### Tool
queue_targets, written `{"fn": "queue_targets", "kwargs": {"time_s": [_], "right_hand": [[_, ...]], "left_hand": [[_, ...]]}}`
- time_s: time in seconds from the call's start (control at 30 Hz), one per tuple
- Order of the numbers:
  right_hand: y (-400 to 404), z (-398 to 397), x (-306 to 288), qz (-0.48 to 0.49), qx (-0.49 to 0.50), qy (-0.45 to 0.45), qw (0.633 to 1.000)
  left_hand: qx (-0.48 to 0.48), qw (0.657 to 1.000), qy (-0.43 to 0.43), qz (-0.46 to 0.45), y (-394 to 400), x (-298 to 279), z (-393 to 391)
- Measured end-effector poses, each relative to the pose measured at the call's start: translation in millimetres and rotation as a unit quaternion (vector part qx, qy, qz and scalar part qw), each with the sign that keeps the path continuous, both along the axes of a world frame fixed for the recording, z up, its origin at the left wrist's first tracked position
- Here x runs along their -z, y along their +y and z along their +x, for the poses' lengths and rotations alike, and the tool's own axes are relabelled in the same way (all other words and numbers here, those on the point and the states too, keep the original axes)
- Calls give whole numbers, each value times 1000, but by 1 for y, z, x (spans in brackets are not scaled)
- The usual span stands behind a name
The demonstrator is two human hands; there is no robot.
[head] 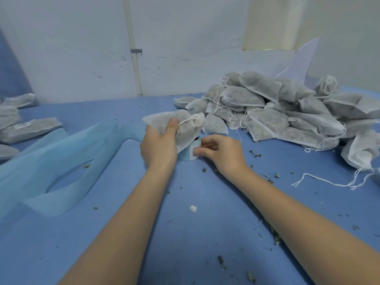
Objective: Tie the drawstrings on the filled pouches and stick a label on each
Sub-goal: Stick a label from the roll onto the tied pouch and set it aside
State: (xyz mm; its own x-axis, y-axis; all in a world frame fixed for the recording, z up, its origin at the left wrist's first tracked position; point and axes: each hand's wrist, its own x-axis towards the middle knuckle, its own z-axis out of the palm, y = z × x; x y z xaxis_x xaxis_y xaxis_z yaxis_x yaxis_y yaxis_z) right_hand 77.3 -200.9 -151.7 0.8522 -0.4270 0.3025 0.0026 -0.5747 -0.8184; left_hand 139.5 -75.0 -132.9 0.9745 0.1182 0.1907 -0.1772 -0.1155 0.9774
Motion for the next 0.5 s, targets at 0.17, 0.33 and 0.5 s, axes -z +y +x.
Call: {"fn": "queue_targets", "kwargs": {"time_s": [0.17,0.33,0.5], "right_hand": [[2,-2,0,9,24,-14,1000],[1,-4,-2,45,22,-23,998],[-2,-5,-2,29,4,-40,999]], "left_hand": [[1,1000,8,-5,0,0,-1],[10,1000,21,-16,1,0,-1],[9,1000,14,-10,-1,-1,-3]]}}
